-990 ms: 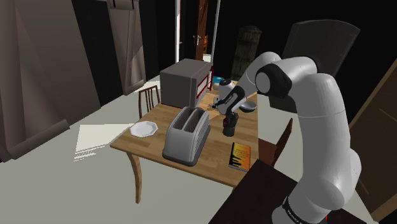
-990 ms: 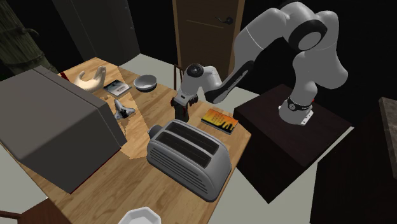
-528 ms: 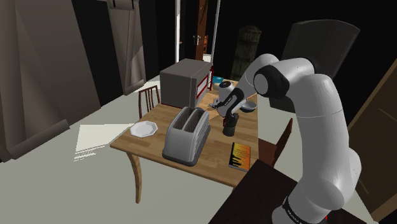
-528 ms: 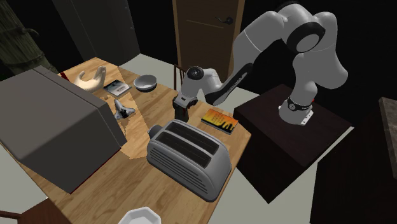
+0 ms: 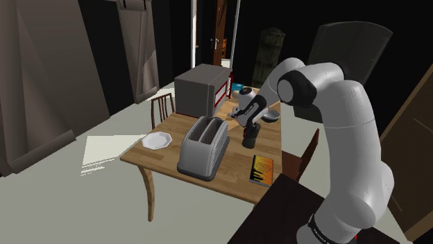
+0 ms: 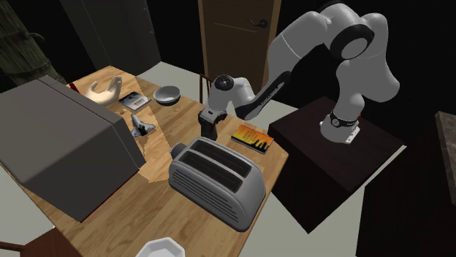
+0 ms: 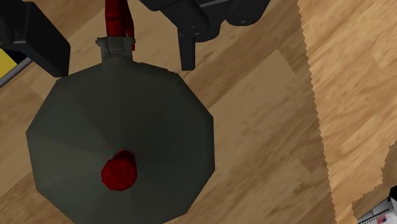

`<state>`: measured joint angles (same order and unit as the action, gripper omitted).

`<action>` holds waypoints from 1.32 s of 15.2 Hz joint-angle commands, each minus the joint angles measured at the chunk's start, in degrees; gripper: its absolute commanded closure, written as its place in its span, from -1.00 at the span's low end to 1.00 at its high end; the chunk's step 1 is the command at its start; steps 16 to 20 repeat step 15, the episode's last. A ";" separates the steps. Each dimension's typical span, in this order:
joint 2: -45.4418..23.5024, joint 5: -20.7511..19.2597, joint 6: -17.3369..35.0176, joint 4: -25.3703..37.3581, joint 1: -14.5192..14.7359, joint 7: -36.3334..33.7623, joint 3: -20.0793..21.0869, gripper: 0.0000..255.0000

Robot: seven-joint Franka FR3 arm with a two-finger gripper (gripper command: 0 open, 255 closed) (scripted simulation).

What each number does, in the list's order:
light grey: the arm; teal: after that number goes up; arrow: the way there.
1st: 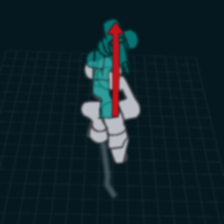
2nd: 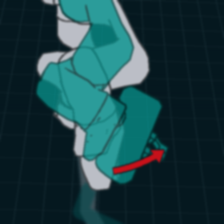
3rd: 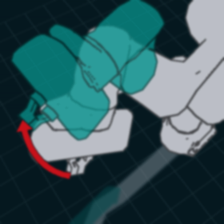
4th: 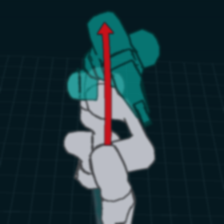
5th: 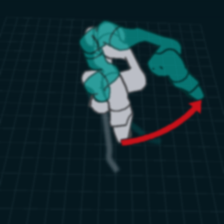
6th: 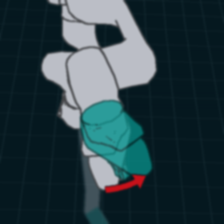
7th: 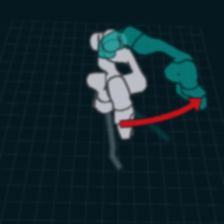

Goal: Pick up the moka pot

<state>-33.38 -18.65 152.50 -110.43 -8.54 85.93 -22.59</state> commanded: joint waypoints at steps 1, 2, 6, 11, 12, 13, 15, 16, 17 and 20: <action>1.08 -0.04 -0.91 -0.07 0.09 0.34 -0.08 1.00; 1.68 -0.06 -1.44 -0.12 0.15 0.53 -0.12 1.00; 4.03 -0.13 -3.59 -0.16 0.39 1.28 -0.26 1.00; 6.80 -0.20 -6.40 0.05 0.69 2.21 -0.43 1.00; 7.33 -0.21 -6.98 0.13 0.75 2.40 -0.46 1.00; 7.86 -0.21 -7.56 0.22 0.81 2.59 -0.49 1.00; 7.94 -0.21 -7.64 0.24 0.82 2.62 -0.49 1.00; 7.94 -0.21 -7.64 0.24 0.82 2.62 -0.49 1.00; 7.94 -0.21 -7.64 0.24 0.82 2.62 -0.49 1.00; 7.94 -0.21 -7.64 0.24 0.82 2.62 -0.49 1.00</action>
